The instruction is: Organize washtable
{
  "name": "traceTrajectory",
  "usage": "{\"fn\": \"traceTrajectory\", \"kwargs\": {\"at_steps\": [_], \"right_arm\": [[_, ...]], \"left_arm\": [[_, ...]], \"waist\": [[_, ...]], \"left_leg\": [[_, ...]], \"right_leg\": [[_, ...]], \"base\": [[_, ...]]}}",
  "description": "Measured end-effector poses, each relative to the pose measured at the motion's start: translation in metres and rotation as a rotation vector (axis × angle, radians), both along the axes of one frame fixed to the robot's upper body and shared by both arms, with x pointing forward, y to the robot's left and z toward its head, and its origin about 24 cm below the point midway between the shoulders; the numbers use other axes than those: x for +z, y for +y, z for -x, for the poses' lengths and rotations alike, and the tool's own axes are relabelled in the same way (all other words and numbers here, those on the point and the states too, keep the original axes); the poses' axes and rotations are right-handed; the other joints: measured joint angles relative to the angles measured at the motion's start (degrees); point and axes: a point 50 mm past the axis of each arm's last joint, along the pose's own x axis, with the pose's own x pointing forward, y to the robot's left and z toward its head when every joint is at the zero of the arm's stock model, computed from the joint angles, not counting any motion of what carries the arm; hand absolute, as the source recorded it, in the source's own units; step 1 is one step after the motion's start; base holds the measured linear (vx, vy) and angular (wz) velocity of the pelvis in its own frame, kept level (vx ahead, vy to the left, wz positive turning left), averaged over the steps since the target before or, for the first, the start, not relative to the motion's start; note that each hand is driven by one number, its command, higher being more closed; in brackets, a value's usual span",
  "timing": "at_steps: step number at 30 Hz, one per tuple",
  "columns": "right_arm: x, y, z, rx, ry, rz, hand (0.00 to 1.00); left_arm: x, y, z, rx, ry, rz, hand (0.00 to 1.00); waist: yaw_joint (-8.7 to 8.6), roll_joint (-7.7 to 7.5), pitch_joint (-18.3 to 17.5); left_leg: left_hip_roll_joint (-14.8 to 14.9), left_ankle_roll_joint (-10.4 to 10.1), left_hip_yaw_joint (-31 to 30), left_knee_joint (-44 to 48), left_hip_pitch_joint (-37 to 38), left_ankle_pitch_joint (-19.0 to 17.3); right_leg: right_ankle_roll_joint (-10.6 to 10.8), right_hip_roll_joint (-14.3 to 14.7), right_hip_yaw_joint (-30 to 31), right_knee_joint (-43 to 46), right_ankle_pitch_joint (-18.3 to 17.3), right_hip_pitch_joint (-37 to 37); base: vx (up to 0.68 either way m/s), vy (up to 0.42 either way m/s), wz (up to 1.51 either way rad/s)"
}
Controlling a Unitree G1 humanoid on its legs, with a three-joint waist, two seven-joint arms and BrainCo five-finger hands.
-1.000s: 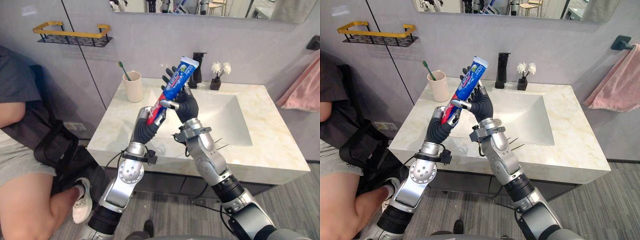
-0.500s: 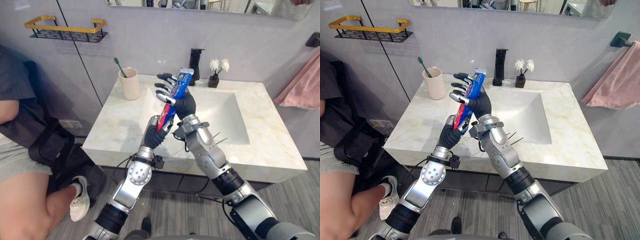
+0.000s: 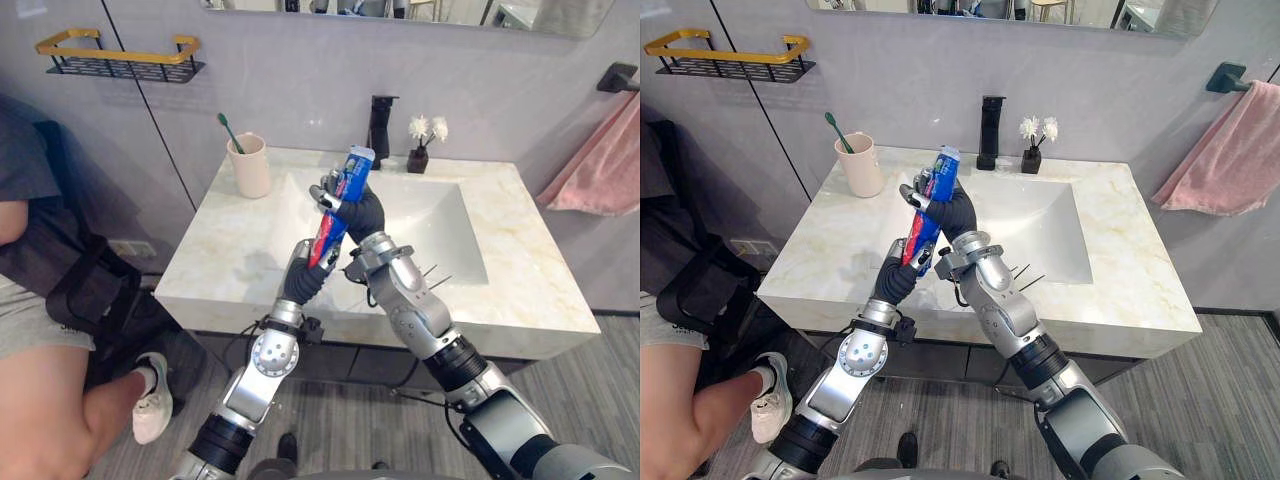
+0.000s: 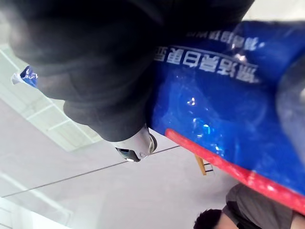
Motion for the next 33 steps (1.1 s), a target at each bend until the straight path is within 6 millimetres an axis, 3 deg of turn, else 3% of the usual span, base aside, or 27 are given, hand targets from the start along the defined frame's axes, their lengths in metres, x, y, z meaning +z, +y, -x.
{"fn": "traceTrajectory", "kwargs": {"at_steps": [6, 8, 10, 12, 19, 24, 26, 33], "right_arm": [[0.028, -0.025, -0.001, -0.116, -0.099, -0.134, 1.00], [0.035, -0.053, -0.005, -0.235, -0.123, -0.199, 1.00], [0.038, -0.098, -0.005, -0.409, -0.162, -0.258, 1.00], [0.037, -0.123, -0.001, -0.503, -0.182, -0.269, 1.00], [0.040, -0.135, 0.013, -0.541, -0.240, -0.261, 1.00], [0.033, -0.161, 0.021, -0.649, -0.233, -0.266, 1.00], [0.025, -0.173, 0.024, -0.706, -0.206, -0.272, 1.00], [0.022, -0.182, 0.028, -0.760, -0.208, -0.235, 1.00]], "left_arm": [[0.030, 0.021, 0.002, 0.095, -0.139, 0.011, 0.00], [0.034, 0.048, 0.004, 0.238, -0.168, 0.035, 0.00], [0.037, 0.087, 0.013, 0.425, -0.192, 0.032, 0.00], [0.039, 0.103, 0.021, 0.502, -0.211, 0.020, 0.00], [0.038, 0.138, 0.042, 0.673, -0.217, 0.028, 0.00], [0.007, 0.186, 0.074, 0.923, -0.098, 0.154, 0.00], [-0.017, 0.199, 0.088, 1.006, -0.001, 0.244, 0.00], [-0.087, 0.202, 0.121, 1.087, 0.314, 0.375, 0.00]], "waist": [[0.02, 0.00, 0.42], [0.00, -0.01, 0.42], [0.06, -0.01, 0.42], [0.15, -0.01, 0.42], [0.19, -0.01, 0.41], [0.49, -0.03, 0.39], [0.51, -0.05, 0.38], [1.74, -0.14, 0.30]], "left_leg": [[-0.56, -0.02, -0.17, -0.32, 0.67, -0.42], [-0.86, 0.01, -0.26, -0.33, 0.67, -0.46], [-1.08, 0.07, -0.34, -0.33, 0.67, -0.51], [-1.23, 0.06, -0.34, -0.32, 0.67, -0.51], [-1.41, 0.08, -0.72, -0.33, 0.68, -0.52], [-1.72, 0.08, -1.19, -0.34, 0.66, -0.52], [-1.92, 0.09, -1.83, -0.35, 0.66, -0.52], [-1.94, 0.08, -2.65, -0.35, 0.09, -0.54]], "right_leg": [[0.25, -0.58, -0.39, 0.19, -0.76, 0.72], [0.26, -0.85, -0.55, 0.31, -0.78, 0.73], [0.02, -1.41, -1.34, 0.70, -0.86, 0.78], [-0.07, -1.73, -1.53, 0.79, -0.94, 0.79], [-0.33, -1.71, -1.70, 0.70, -1.05, 0.80], [-0.24, -1.81, -2.27, 0.70, -1.36, 1.06], [-0.21, -1.94, -2.99, 0.69, -1.67, 1.48], [-0.28, -1.86, -4.05, 0.46, -2.00, 1.56]], "base": [[-0.04, 0.010, 0.03], [-0.03, 0.022, 0.05], [-0.01, 0.023, 0.09], [0.00, 0.009, 0.04], [0.00, -0.001, 0.01], [0.01, -0.007, 0.06], [0.01, -0.005, 0.15], [0.00, -0.013, 0.09]]}}
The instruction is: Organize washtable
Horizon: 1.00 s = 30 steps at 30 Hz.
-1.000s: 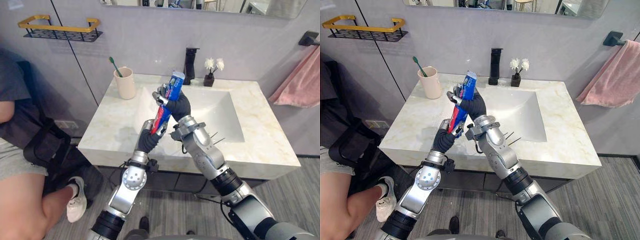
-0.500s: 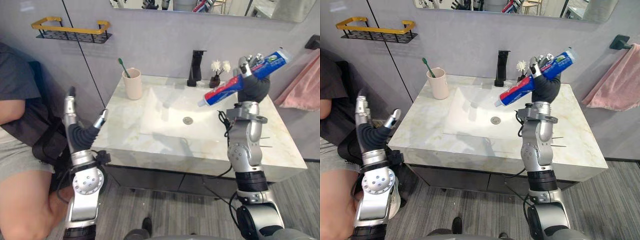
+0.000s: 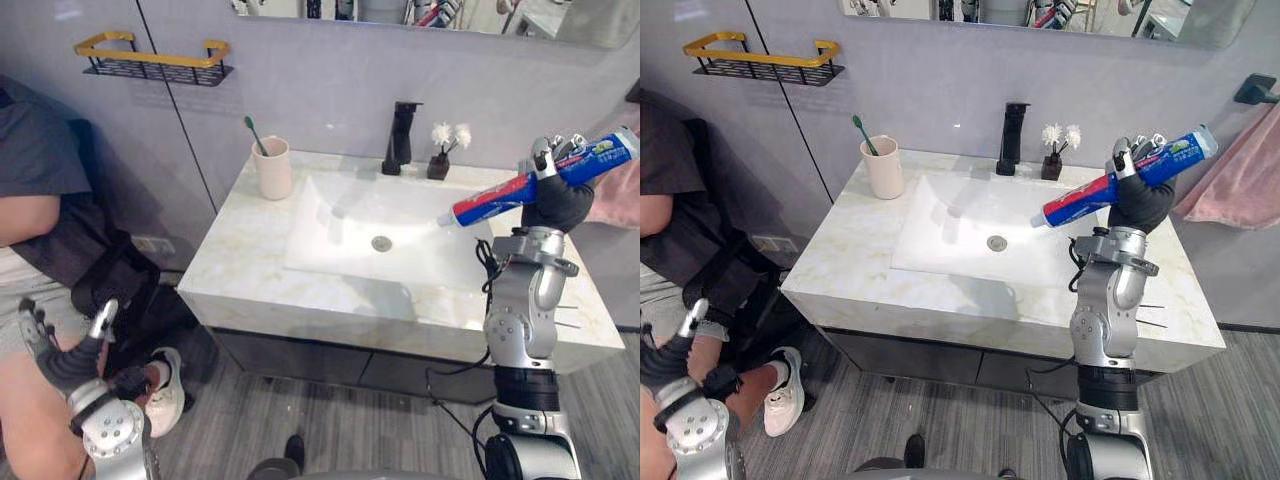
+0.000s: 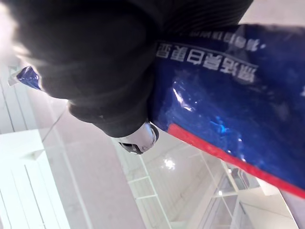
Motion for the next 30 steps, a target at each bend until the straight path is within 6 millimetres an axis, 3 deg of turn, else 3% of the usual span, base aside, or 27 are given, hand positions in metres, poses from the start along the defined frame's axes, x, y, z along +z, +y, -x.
{"fn": "traceTrajectory", "kwargs": {"at_steps": [3, 5, 9, 13, 15, 22, 25, 30], "right_arm": [[0.001, 0.000, 0.000, -0.021, 0.004, 0.023, 1.00], [0.001, 0.000, 0.000, -0.049, 0.012, 0.046, 1.00], [0.010, 0.001, -0.003, -0.084, 0.002, 0.101, 1.00], [0.037, 0.003, -0.016, -0.113, -0.056, 0.156, 1.00], [0.056, 0.004, -0.026, -0.138, -0.083, 0.190, 1.00], [0.151, 0.030, -0.043, -0.188, -0.273, 0.264, 1.00], [0.179, 0.041, -0.046, -0.211, -0.312, 0.267, 1.00], [0.201, 0.050, -0.053, -0.226, -0.303, 0.259, 1.00]], "left_arm": [[-0.032, -0.004, 0.017, 0.002, 0.111, 0.107, 0.00], [-0.055, -0.007, 0.032, 0.000, 0.213, 0.177, 0.00], [-0.084, -0.020, 0.052, -0.009, 0.336, 0.284, 0.00], [-0.100, -0.033, 0.056, -0.088, 0.419, 0.337, 0.00], [-0.109, -0.041, 0.057, -0.144, 0.467, 0.363, 0.00], [-0.128, -0.051, 0.073, -0.191, 0.584, 0.431, 0.00], [-0.129, -0.050, 0.071, -0.209, 0.593, 0.426, 0.00], [-0.128, -0.053, 0.059, -0.251, 0.583, 0.415, 0.00]], "waist": [[0.16, -0.28, -0.18], [1.22, -0.56, -0.43], [1.62, -0.93, -0.44], [2.30, -1.21, -0.33], [3.48, -1.81, 0.06], [7.46, -2.97, 3.51], [9.21, -3.09, 5.74], [11.12, -3.02, 7.86]], "left_leg": [[-0.01, -0.01, -0.31, 0.01, -0.80, 0.00], [0.00, -0.01, -0.44, 0.01, -1.49, 0.00], [-0.14, 0.02, -1.43, 0.03, -2.13, 0.00], [-0.08, 0.05, -2.49, 0.29, -4.61, 0.06], [0.05, 0.18, -3.05, 0.38, -5.69, 0.39], [-0.01, 0.35, -5.65, 0.46, -9.25, 1.09], [-0.13, 0.31, -6.79, 0.48, -9.87, 1.17], [-0.50, 0.22, -8.83, 0.49, -11.13, 1.44]], "right_leg": [[0.11, -0.04, -0.87, -0.12, -0.09, -0.28], [0.13, -0.05, -0.86, -0.13, -0.10, -0.98], [0.20, -0.29, -1.45, -0.45, -0.13, -1.19], [0.90, -0.06, -2.29, -0.57, 0.56, -2.98], [1.08, 0.15, -2.69, -0.70, 0.78, -3.80], [1.14, 0.23, -5.33, -0.89, 0.79, -5.92], [1.17, 0.32, -6.79, -1.08, 0.77, -5.80], [1.21, 0.44, -9.05, -1.71, 0.72, -5.44]], "base": [[0.01, -0.012, 0.13], [0.00, 0.000, 0.00], [0.01, -0.009, 0.05], [0.00, -0.005, 0.11], [0.02, -0.013, 0.11], [0.03, -0.009, 0.17], [0.04, -0.010, 0.21], [0.03, -0.007, 0.25]]}}
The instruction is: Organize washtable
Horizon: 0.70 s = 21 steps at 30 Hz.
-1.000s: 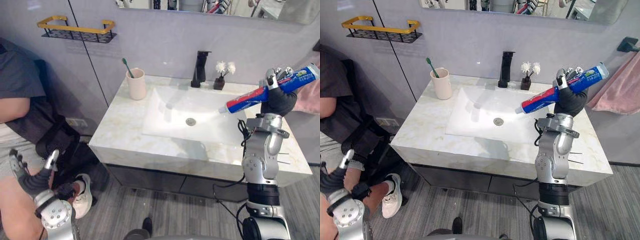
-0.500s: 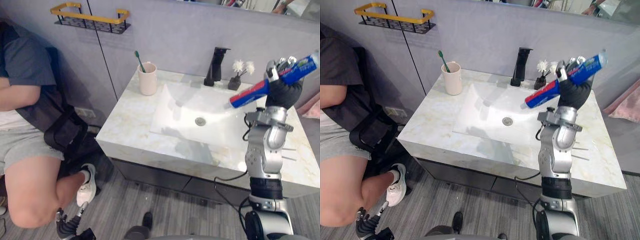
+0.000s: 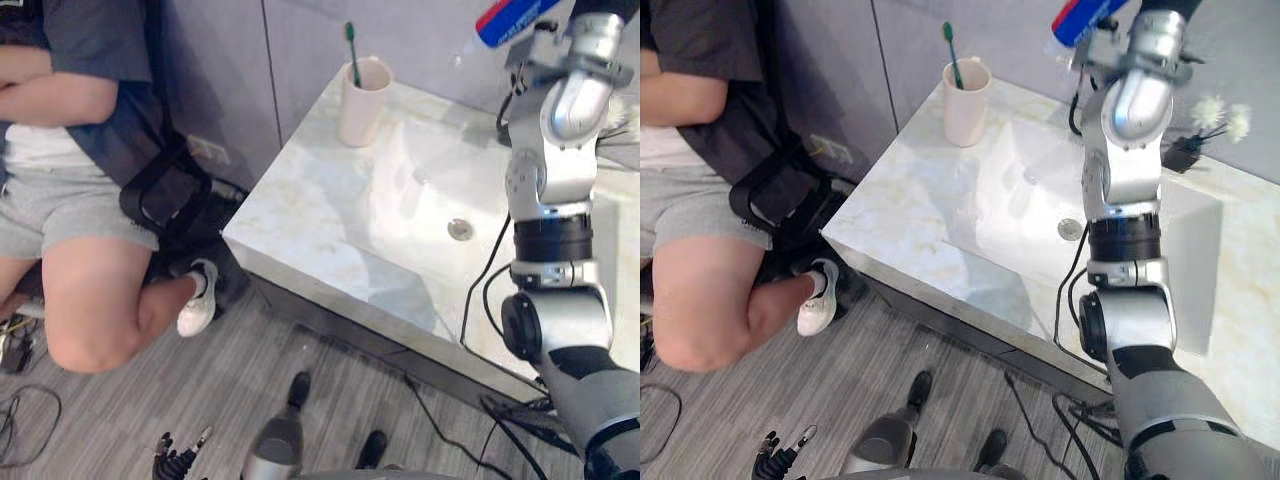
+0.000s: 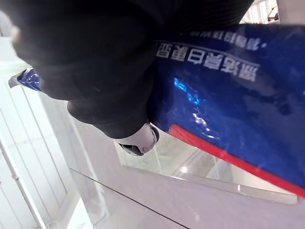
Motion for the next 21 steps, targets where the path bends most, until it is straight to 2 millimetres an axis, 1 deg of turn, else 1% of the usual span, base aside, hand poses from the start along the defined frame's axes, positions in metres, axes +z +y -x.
{"fn": "traceTrajectory", "kwargs": {"at_steps": [2, 4, 5, 7, 9, 10, 12, 18, 21], "right_arm": [[0.007, 0.004, -0.003, -0.014, 0.016, 0.010, 1.00], [0.011, 0.005, -0.004, -0.034, 0.022, 0.021, 1.00], [0.015, 0.005, -0.005, -0.054, 0.025, 0.030, 1.00], [0.019, 0.007, -0.007, -0.062, 0.034, 0.029, 1.00], [0.024, 0.008, -0.008, -0.075, 0.035, 0.027, 1.00], [0.025, 0.007, -0.009, -0.096, 0.045, 0.038, 1.00], [0.024, 0.005, -0.013, -0.133, 0.073, 0.067, 1.00], [0.012, 0.010, -0.027, -0.191, 0.166, 0.146, 1.00], [0.019, 0.004, -0.025, -0.246, 0.164, 0.171, 1.00]], "left_arm": [[-0.001, -0.003, -0.005, -0.028, -0.002, 0.002, 0.00], [-0.002, -0.005, -0.007, -0.038, 0.000, 0.006, 0.00], [-0.002, -0.007, -0.012, -0.056, -0.004, 0.009, 0.00], [-0.001, -0.007, -0.014, -0.073, -0.007, 0.006, 0.00], [0.000, -0.006, -0.016, -0.088, -0.008, -0.002, 0.00], [0.000, -0.006, -0.017, -0.099, -0.007, -0.004, 0.00], [0.000, -0.006, -0.018, -0.103, -0.009, -0.005, 0.00], [0.000, -0.008, -0.021, -0.124, -0.012, -0.007, 0.00], [0.002, -0.012, -0.030, -0.152, -0.038, -0.007, 0.00]], "waist": [[0.36, -0.01, 1.08], [0.62, 0.06, 1.39], [1.53, 0.23, 1.81], [1.64, 0.24, 2.01], [2.20, 0.32, 2.68], [2.77, 0.42, 2.89], [3.09, 0.56, 3.28], [3.19, 0.70, 3.76], [3.05, 1.47, 5.88]], "left_leg": [[-0.26, -0.16, -1.67, 0.00, -0.31, 0.11], [-0.40, -0.23, -2.34, 0.00, -0.64, 0.16], [-0.49, -0.28, -2.64, 0.01, -0.80, 0.19], [-0.66, -0.39, -3.64, 0.01, -1.30, 0.27], [-0.75, -0.45, -4.35, 0.01, -1.63, 0.32], [-0.78, -0.50, -4.68, 0.01, -1.99, 0.35], [-0.88, -0.58, -5.54, 0.02, -2.36, 0.41], [-0.97, -0.71, -6.91, 0.86, -3.93, 0.47], [-1.30, -0.75, -7.82, 2.20, -4.28, 0.43]], "right_leg": [[0.20, 0.07, -1.91, -0.04, -0.29, 0.54], [0.17, 0.10, -2.68, -0.04, -0.49, 0.57], [0.31, 0.07, -2.91, -0.06, -0.63, 0.56], [0.50, 0.12, -4.20, -0.03, -0.97, 0.57], [0.62, 0.17, -4.90, -0.03, -1.24, 0.47], [0.57, 0.23, -5.34, -0.05, -1.37, 0.41], [0.61, 0.39, -6.19, -0.05, -1.50, 0.41], [0.67, 0.74, -7.75, -0.01, -1.59, -0.31], [0.65, 0.74, -8.81, 0.02, -1.69, 0.53]], "base": [[0.00, -0.008, 0.33], [0.00, -0.001, 0.21], [0.00, 0.006, 0.22], [0.00, 0.003, 0.26], [0.01, 0.002, 0.19], [0.01, 0.003, 0.12], [0.01, 0.002, 0.22], [0.01, 0.008, 0.14], [-0.02, 0.019, 0.11]]}}
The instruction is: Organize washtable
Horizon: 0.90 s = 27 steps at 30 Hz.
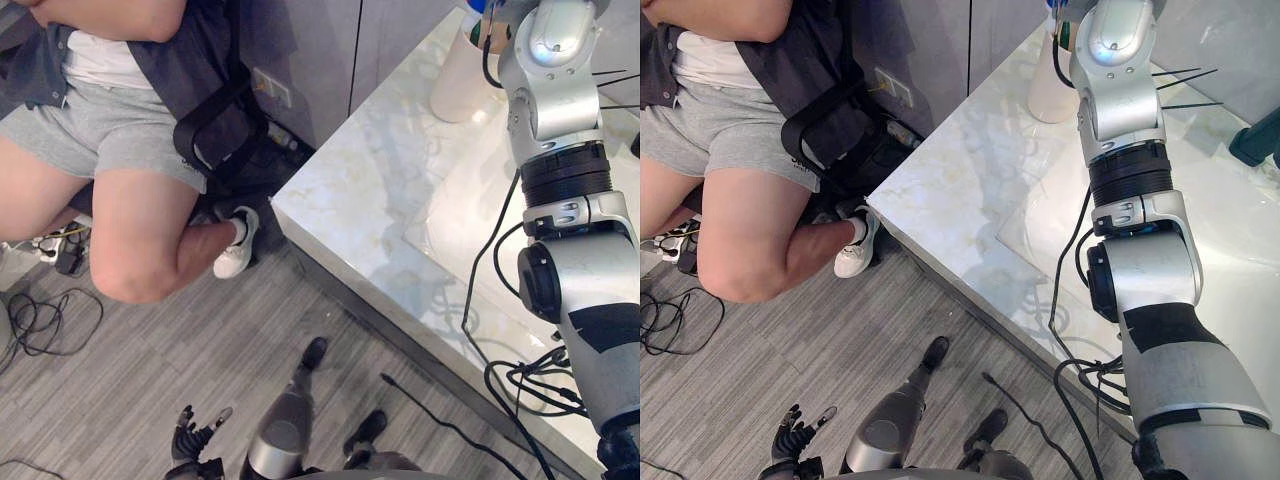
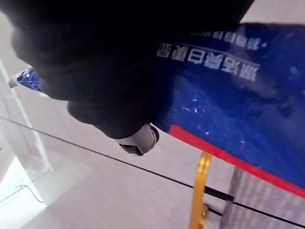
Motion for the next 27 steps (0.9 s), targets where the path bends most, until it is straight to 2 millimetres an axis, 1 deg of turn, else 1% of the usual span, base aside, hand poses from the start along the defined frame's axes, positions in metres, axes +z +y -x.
{"fn": "traceTrajectory", "kwargs": {"at_steps": [3, 4, 7, 10, 14, 15, 20, 27], "right_arm": [[0.000, -0.005, 0.000, -0.055, 0.007, 0.030, 1.00], [-0.003, -0.004, -0.003, -0.078, 0.027, 0.046, 1.00], [-0.005, -0.002, -0.005, -0.110, 0.039, 0.082, 1.00], [-0.006, 0.003, -0.006, -0.123, 0.042, 0.122, 1.00], [-0.007, 0.003, -0.006, -0.123, 0.042, 0.122, 1.00], [-0.007, 0.003, -0.006, -0.124, 0.043, 0.122, 0.00], [-0.009, 0.003, -0.007, -0.130, 0.048, 0.131, 0.00], [-0.023, -0.002, -0.014, -0.146, 0.102, 0.129, 0.00]], "left_arm": [[0.001, -0.002, -0.005, -0.010, -0.012, 0.001, 0.00], [-0.001, -0.002, -0.003, -0.009, 0.000, 0.003, 0.00], [-0.002, -0.003, -0.002, -0.007, 0.007, 0.002, 0.00], [-0.003, -0.006, -0.004, -0.024, 0.009, -0.002, 0.00], [-0.003, -0.007, -0.004, -0.025, 0.007, -0.002, 0.00], [-0.003, -0.007, -0.004, -0.025, 0.007, -0.002, 0.00], [-0.003, -0.008, -0.005, -0.031, 0.008, -0.002, 0.00], [-0.004, -0.009, -0.003, -0.027, 0.017, -0.008, 0.00]], "waist": [[-0.04, 0.22, 0.81], [-0.08, 0.23, 0.85], [-0.03, 0.22, 0.86], [-0.06, 0.22, 0.86], [-0.14, 0.22, 0.85], [-0.17, 0.22, 0.85], [-0.20, 0.21, 0.85], [-0.24, 0.15, 0.81]], "left_leg": [[0.07, -0.02, -0.42, 0.04, -0.51, -0.01], [0.10, -0.02, -0.41, 0.05, -0.49, -0.01], [0.09, -0.02, -0.42, 0.03, -0.53, -0.01], [0.09, -0.02, -0.38, 0.02, -0.54, -0.01], [0.10, -0.03, -0.36, 0.02, -0.53, 0.00], [0.11, -0.03, -0.33, 0.02, -0.53, 0.00], [0.16, -0.03, -0.26, 0.02, -0.53, 0.01], [0.54, -0.05, 0.39, 0.02, -0.33, 0.05]], "right_leg": [[-0.23, 0.14, -0.19, 0.13, -0.53, -0.40], [-0.24, 0.13, -0.17, 0.25, -0.53, -0.44], [-0.25, 0.09, -0.19, 0.37, -0.54, -0.56], [-0.24, 0.08, -0.18, 0.39, -0.53, -0.86], [-0.24, 0.08, -0.17, 0.37, -0.53, -0.83], [-0.24, 0.08, -0.15, 0.37, -0.53, -0.69], [-0.24, 0.08, -0.13, 0.38, -0.53, -0.61], [-0.25, 0.08, 0.25, 1.06, -0.53, -0.96]], "base": [[-0.06, 0.023, 0.05], [-0.05, 0.034, -0.02], [-0.03, 0.039, 0.00], [-0.03, 0.043, -0.01], [0.00, 0.017, 0.00], [0.01, 0.035, -0.01], [-0.01, 0.021, 0.00], [-0.02, 0.026, -0.05]]}}
